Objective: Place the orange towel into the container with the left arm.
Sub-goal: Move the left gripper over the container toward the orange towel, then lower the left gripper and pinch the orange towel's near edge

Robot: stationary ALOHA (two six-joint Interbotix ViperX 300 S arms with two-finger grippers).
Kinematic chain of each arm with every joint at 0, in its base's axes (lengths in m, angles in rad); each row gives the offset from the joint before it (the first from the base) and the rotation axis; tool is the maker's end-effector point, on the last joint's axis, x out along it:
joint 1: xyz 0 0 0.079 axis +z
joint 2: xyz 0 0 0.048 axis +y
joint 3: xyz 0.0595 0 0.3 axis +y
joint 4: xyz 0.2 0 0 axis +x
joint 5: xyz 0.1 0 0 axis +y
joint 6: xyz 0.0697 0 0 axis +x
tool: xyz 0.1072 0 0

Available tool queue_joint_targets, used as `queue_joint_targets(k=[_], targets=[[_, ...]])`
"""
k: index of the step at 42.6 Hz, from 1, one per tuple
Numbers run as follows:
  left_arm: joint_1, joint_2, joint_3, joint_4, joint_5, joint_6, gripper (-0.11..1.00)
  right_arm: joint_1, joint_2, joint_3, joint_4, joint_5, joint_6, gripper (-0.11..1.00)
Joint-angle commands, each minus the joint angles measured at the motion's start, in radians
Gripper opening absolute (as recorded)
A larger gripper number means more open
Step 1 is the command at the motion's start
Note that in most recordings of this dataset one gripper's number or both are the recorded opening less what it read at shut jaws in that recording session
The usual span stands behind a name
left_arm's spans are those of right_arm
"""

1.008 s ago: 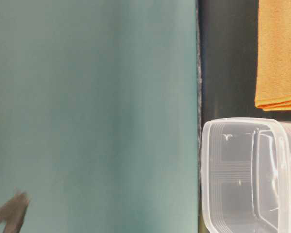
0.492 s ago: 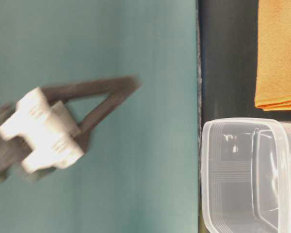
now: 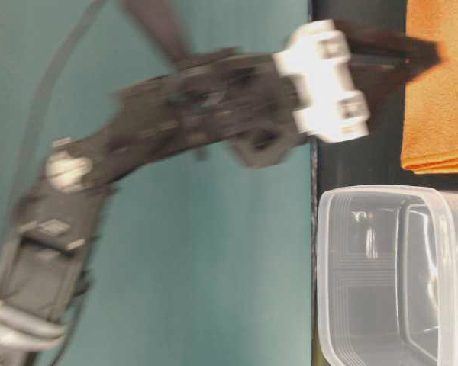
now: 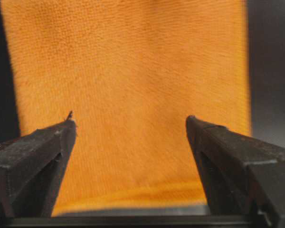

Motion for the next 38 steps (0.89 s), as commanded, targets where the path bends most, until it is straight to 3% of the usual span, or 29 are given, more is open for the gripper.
queue_joint_targets(k=[1, 7, 17, 25, 28, 38], targets=[[0.012, 0.025, -0.020, 0.003, -0.029, 0.000, 0.90, -0.002, 0.008, -0.009, 0.005, -0.021, 0.000, 0.79], [0.002, 0.058, -0.017, 0.003, -0.044, 0.008, 0.90, -0.002, 0.008, -0.009, 0.005, -0.023, 0.002, 0.79], [-0.018, 0.095, -0.008, 0.003, -0.049, 0.080, 0.90, -0.003, 0.011, -0.005, 0.005, -0.023, 0.002, 0.79], [-0.011, 0.092, -0.008, 0.003, -0.040, 0.077, 0.86, -0.006, 0.011, -0.003, 0.003, -0.023, 0.002, 0.79], [-0.011, 0.087, -0.008, 0.003, -0.041, 0.078, 0.77, -0.006, 0.011, -0.002, 0.005, -0.021, 0.002, 0.79], [-0.009, 0.040, -0.018, 0.003, -0.040, 0.087, 0.18, -0.006, 0.005, 0.003, 0.005, -0.021, 0.000, 0.79]])
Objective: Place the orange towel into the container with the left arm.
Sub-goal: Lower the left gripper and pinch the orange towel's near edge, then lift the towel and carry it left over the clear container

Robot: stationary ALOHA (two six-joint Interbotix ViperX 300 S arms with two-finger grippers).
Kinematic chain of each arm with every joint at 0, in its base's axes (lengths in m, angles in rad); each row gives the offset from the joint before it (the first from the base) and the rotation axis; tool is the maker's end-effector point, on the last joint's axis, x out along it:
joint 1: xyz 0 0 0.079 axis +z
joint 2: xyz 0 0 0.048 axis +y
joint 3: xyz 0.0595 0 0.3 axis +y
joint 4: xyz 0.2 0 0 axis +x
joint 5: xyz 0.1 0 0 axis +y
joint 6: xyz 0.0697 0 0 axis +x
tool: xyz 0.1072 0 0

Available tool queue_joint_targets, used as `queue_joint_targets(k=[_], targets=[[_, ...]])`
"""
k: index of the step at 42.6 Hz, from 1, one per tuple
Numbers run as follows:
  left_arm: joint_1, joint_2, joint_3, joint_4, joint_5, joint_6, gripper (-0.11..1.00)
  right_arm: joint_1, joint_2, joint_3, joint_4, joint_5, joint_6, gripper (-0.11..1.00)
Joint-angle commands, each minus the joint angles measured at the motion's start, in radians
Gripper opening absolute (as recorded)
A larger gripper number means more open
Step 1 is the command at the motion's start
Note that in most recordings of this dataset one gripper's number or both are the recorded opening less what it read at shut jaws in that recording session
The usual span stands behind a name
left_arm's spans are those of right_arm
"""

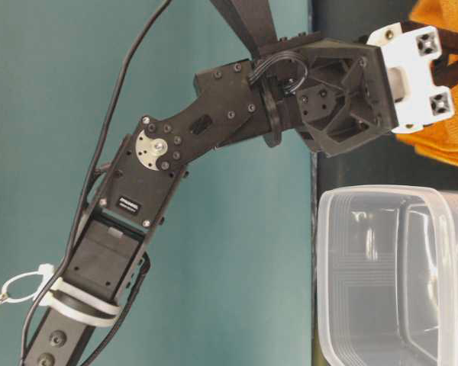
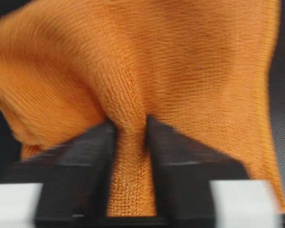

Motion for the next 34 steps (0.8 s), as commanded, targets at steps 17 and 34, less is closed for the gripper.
queue_joint_targets(k=[17, 34], targets=[[-0.023, -0.305, -0.072, 0.003, 0.144, 0.000, 0.06, -0.003, -0.005, 0.000, 0.003, -0.009, 0.002, 0.79], [0.014, -0.655, 0.186, 0.003, 0.382, -0.003, 0.06, -0.003, -0.014, 0.003, 0.003, -0.009, 0.002, 0.79]])
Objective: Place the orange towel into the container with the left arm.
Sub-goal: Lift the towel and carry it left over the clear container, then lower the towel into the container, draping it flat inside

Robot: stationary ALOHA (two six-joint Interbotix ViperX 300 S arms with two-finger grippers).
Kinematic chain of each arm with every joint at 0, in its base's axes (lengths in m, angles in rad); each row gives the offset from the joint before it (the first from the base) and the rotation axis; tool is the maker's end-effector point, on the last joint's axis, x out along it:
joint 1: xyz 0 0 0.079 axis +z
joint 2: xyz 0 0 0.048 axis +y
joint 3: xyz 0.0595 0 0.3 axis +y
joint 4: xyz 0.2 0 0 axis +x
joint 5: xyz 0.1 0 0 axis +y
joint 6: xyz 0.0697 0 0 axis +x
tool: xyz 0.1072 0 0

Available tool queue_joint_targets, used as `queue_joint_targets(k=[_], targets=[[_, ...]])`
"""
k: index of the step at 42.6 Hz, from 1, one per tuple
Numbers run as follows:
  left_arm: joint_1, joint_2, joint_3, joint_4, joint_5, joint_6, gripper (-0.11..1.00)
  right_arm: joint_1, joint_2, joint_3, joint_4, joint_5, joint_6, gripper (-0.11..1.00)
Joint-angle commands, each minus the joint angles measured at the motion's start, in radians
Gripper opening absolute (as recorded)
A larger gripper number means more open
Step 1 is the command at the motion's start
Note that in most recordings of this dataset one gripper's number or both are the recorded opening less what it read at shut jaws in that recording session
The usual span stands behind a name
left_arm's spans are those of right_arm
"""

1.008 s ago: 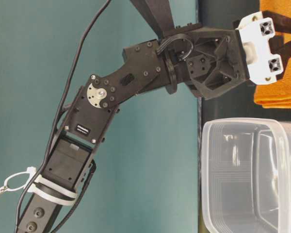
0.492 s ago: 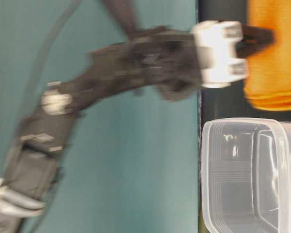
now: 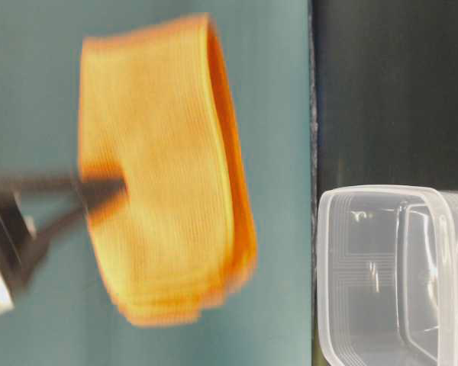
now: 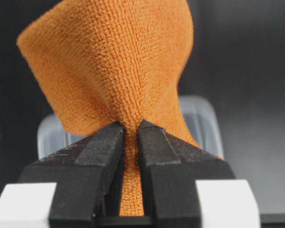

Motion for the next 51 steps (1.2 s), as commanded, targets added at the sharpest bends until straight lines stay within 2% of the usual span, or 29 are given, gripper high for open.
queue_joint_targets(k=[1, 9, 16, 22, 33, 40, 43, 46, 51], targets=[[0.015, -0.092, 0.104, 0.003, 0.005, -0.002, 0.06, -0.003, 0.006, -0.006, 0.003, -0.009, 0.002, 0.79], [0.046, -0.175, 0.301, 0.003, -0.084, 0.002, 0.06, -0.003, 0.005, -0.006, 0.003, -0.009, 0.002, 0.79], [0.044, -0.190, 0.385, 0.003, -0.201, 0.003, 0.06, -0.003, 0.006, -0.006, 0.003, -0.009, 0.002, 0.79], [0.049, -0.175, 0.417, 0.003, -0.224, 0.011, 0.06, -0.003, 0.006, -0.006, 0.003, -0.011, 0.002, 0.79], [0.054, -0.149, 0.417, 0.003, -0.249, 0.083, 0.06, -0.003, 0.006, -0.006, 0.003, -0.020, 0.002, 0.79], [0.064, -0.137, 0.425, 0.003, -0.256, 0.069, 0.07, -0.003, 0.005, -0.006, 0.003, -0.021, 0.002, 0.79], [0.064, -0.130, 0.428, 0.003, -0.256, 0.064, 0.14, -0.003, 0.005, -0.006, 0.003, -0.020, 0.002, 0.79], [0.064, -0.126, 0.428, 0.003, -0.256, 0.060, 0.32, -0.003, 0.005, -0.006, 0.003, -0.021, 0.002, 0.79], [0.064, -0.120, 0.426, 0.003, -0.270, 0.063, 0.68, -0.003, 0.005, -0.006, 0.003, -0.021, 0.002, 0.79]])
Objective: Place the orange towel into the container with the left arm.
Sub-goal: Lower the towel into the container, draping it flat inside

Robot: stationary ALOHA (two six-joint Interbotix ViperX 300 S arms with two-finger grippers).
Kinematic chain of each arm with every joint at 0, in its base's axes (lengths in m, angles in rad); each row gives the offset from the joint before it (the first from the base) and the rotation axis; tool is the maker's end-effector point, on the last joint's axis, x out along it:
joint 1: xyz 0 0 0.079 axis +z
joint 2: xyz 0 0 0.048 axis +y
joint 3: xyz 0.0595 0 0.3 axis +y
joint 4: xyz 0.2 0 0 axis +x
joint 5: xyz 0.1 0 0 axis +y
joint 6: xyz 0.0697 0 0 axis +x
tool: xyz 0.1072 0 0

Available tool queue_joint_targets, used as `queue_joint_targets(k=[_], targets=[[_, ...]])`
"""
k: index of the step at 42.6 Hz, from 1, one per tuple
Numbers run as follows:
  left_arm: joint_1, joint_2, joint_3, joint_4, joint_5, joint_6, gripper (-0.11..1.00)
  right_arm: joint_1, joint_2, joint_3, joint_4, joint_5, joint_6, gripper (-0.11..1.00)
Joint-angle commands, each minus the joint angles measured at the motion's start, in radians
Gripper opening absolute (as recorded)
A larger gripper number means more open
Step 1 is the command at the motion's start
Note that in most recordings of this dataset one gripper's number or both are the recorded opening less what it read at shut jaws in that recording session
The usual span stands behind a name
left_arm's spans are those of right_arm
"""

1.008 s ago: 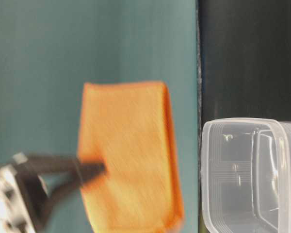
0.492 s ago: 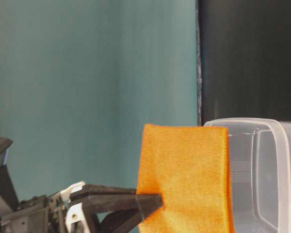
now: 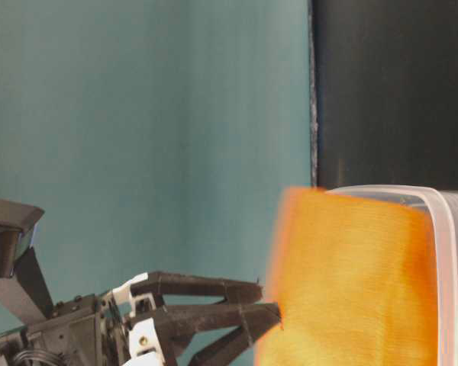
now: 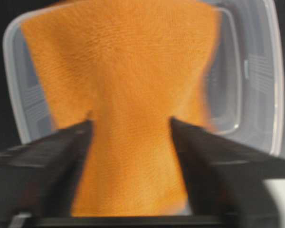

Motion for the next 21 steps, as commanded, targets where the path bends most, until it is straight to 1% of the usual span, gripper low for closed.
queue_joint_targets(k=[1, 4, 6, 12, 17, 21], targets=[[-0.003, -0.005, -0.009, 0.002, -0.018, 0.002, 0.74, -0.003, 0.006, -0.008, 0.003, -0.009, 0.002, 0.79], [-0.003, -0.005, -0.009, 0.002, -0.031, 0.003, 0.87, -0.003, 0.006, -0.009, 0.002, -0.009, 0.002, 0.79], [-0.003, -0.006, -0.009, 0.002, -0.034, 0.006, 0.91, -0.003, 0.006, -0.009, 0.002, -0.011, 0.000, 0.79], [-0.002, -0.008, -0.006, 0.002, -0.035, 0.000, 0.89, -0.003, 0.006, -0.008, 0.003, -0.009, 0.000, 0.79], [-0.003, -0.008, -0.006, 0.002, -0.034, 0.000, 0.90, -0.003, 0.006, -0.008, 0.003, -0.009, 0.000, 0.79], [-0.003, -0.015, -0.017, 0.002, -0.003, 0.005, 0.90, -0.003, 0.006, -0.008, 0.002, -0.009, 0.002, 0.79]])
